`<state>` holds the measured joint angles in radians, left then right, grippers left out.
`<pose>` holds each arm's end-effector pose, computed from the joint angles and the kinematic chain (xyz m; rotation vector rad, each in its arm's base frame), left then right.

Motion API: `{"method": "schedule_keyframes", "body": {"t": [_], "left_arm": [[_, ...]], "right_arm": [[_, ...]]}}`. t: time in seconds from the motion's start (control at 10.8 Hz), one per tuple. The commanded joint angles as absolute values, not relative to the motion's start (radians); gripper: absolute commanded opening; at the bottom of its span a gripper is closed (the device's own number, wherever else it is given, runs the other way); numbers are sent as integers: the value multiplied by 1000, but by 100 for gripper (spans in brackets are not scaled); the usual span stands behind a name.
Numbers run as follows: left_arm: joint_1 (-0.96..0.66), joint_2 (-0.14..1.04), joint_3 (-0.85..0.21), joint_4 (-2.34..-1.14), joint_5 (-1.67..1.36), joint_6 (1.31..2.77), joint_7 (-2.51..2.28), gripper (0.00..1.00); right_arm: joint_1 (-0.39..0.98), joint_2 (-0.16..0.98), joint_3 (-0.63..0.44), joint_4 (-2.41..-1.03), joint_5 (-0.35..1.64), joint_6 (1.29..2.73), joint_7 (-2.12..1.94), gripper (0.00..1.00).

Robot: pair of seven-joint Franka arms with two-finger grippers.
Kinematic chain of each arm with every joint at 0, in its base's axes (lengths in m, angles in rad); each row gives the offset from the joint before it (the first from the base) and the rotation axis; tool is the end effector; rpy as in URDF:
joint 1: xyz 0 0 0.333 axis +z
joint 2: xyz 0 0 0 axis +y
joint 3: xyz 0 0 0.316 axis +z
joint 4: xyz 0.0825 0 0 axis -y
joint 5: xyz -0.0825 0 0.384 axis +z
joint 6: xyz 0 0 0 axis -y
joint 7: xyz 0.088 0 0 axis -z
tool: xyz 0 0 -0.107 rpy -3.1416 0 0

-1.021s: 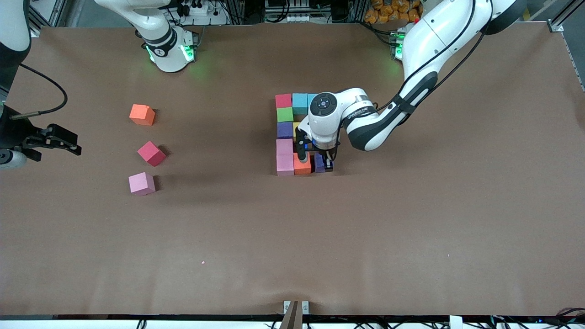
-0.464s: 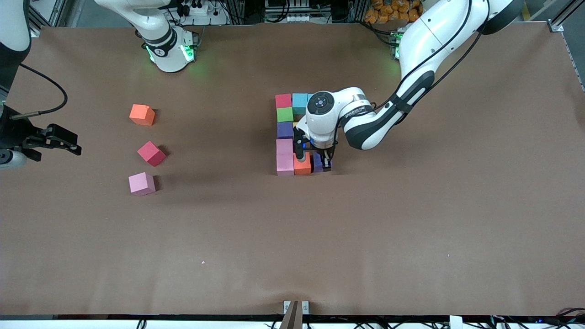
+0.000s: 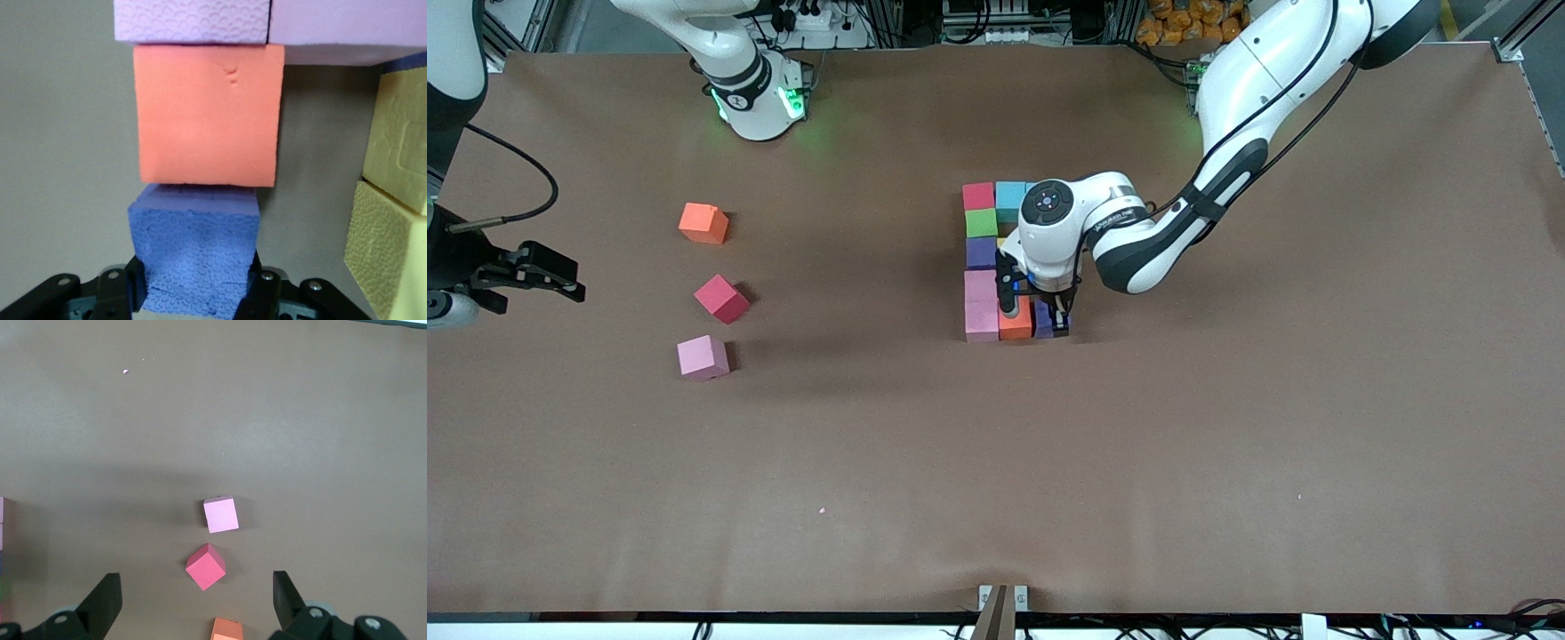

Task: Arrange 11 blocks into digit 3
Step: 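Lower the purple block beside the orange-red block with the left gripper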

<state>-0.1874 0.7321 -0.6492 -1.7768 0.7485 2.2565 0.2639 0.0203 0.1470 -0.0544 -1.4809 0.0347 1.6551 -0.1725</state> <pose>0.4725 -0.4464 0.2054 -2.2064 2.0364 -0.0076 0.6066 -0.0149 0.5895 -3.1103 -0.2128 -0.0468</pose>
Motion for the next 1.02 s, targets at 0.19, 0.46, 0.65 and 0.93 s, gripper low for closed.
{"method": "schedule_keyframes", "body": {"t": [0.19,0.46,0.65,0.93], "left_arm": [[-207,741,-640,-1758,769,2261,239,74],[-203,736,-638,-1756,758,2261,239,100],[-201,718,-640,-1752,756,2257,241,100],[-195,643,-649,-1753,675,2215,238,100]], "right_arm": [[18,153,-55,-1468,52,1649,-183,100],[17,153,-55,-1468,52,1651,-183,100],[17,153,-55,-1468,52,1651,-183,100],[15,153,-55,-1468,52,1652,-183,100]]}}
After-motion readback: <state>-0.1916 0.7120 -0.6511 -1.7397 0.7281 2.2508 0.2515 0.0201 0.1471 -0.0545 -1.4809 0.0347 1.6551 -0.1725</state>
